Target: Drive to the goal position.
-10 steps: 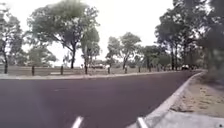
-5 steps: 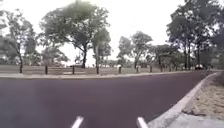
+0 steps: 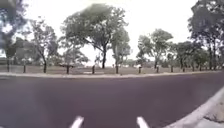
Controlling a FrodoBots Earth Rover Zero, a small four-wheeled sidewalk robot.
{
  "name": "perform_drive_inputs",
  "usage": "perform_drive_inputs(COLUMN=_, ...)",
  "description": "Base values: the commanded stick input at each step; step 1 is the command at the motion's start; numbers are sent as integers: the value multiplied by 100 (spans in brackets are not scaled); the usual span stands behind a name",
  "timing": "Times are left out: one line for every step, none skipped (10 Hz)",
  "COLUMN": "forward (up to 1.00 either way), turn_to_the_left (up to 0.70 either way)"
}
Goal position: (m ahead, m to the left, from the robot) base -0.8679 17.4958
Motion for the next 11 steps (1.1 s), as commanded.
perform_drive_inputs(forward=0, turn_to_the_left=60)
perform_drive_inputs(forward=0, turn_to_the_left=60)
perform_drive_inputs(forward=0, turn_to_the_left=60)
perform_drive_inputs(forward=0, turn_to_the_left=60)
perform_drive_inputs(forward=0, turn_to_the_left=60)
perform_drive_inputs(forward=0, turn_to_the_left=60)
perform_drive_inputs(forward=0, turn_to_the_left=60)
perform_drive_inputs(forward=0, turn_to_the_left=60)
perform_drive_inputs(forward=0, turn_to_the_left=60)
perform_drive_inputs(forward=0, turn_to_the_left=60)
perform_drive_inputs(forward=0, turn_to_the_left=60)
